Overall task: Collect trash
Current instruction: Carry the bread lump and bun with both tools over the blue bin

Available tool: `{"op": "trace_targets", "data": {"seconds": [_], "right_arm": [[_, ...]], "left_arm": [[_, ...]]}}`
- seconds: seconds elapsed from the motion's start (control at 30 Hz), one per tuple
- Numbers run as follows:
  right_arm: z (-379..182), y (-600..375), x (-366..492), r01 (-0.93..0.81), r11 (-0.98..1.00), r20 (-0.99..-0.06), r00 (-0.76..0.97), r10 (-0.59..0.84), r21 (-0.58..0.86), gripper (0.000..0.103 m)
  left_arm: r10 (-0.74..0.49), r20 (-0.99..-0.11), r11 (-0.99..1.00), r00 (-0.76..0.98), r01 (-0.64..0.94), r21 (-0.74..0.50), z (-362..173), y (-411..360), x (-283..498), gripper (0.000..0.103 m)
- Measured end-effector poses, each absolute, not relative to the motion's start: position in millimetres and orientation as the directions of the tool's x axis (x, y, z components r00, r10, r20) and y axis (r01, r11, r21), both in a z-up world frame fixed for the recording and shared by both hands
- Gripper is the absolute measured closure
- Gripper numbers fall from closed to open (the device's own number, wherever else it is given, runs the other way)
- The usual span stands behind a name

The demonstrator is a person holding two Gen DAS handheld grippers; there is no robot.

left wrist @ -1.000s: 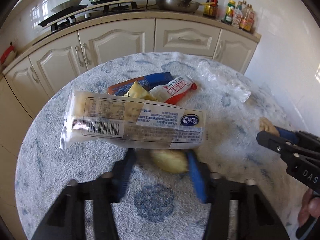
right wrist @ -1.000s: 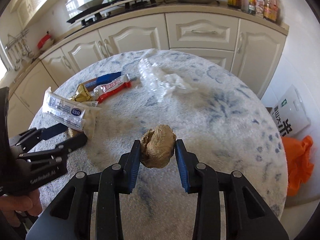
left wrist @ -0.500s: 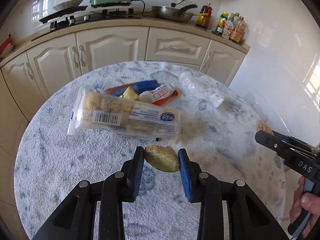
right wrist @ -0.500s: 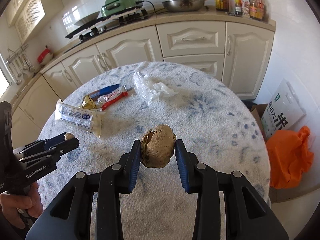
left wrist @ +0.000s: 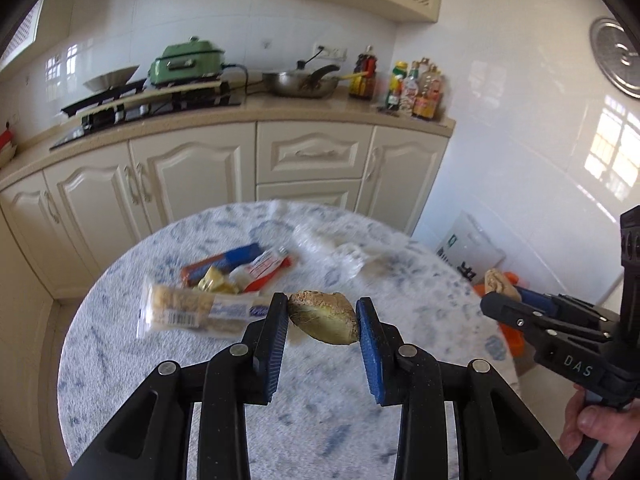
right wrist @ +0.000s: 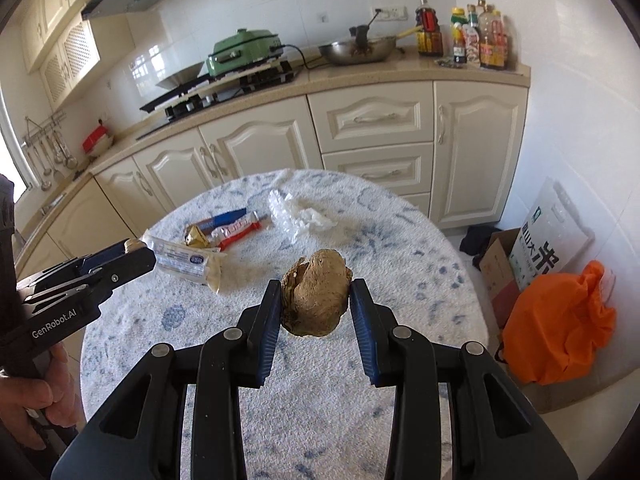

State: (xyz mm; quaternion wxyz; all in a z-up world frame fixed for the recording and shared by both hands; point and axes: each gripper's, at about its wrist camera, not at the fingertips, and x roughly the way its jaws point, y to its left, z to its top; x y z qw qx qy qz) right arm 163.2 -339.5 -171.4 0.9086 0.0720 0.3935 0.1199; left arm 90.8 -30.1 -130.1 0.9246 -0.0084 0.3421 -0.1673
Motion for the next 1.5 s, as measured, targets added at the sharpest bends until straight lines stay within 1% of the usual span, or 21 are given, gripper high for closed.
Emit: {"op": "trace_targets", "data": {"seconds": [0.17,0.33,0.6,0.77,0.93,1.07,1.33,1.5], "right_arm": [[-150.8,-360.2,151.4,-0.140,0.963,-0.661,0.704,0.259,0.228,0.068],[-133.5,-385.9,138.5,-0.108,0.969,-0.633,0.740,0.227,0.221,0.068],[-120.4,-445.5,107.4,0.018,0.981,-0.617,0.780,0.106,0.192,0.068],[-118.2,-496.0,79.8,0.138,0.973,-0.618,0.786,0.006,0.185,0.068],[-128.2,-549.5,48.0,0.267,0.945,-0.635,0.768,-0.090,0.190,0.068],[-144.4,-586.2,26.4,0.359,0.915,-0.664,0.731,-0.155,0.183,0.068],[-193.8,-646.8,0.3,0.484,0.849,-0.736,0.650,-0.186,0.213,0.068],[-224.0,-669.8,-1.4,0.520,0.819,-0.773,0.613,-0.162,0.241,0.068]], "left_arm": [[-0.360,-0.579,0.924,0.731,0.364,-0.115,-104.9,-49.2,70.2,0.072],[-0.411,-0.552,0.899,0.725,0.425,-0.111,-89.5,-73.1,55.7,0.072],[-0.529,-0.526,0.821,0.665,0.559,-0.119,-75.6,-133.7,36.4,0.072],[-0.621,-0.531,0.737,0.577,0.660,-0.144,-72.8,-182.7,27.7,0.072],[-0.676,-0.562,0.659,0.476,0.732,-0.172,-80.5,-241.9,27.6,0.072],[-0.693,-0.614,0.597,0.378,0.779,-0.194,-97.1,-289.5,29.5,0.072],[-0.650,-0.716,0.534,0.254,0.823,-0.193,-143.2,-375.9,34.4,0.072],[-0.609,-0.765,0.537,0.210,0.819,-0.203,-171.7,-432.7,45.0,0.072]]}}
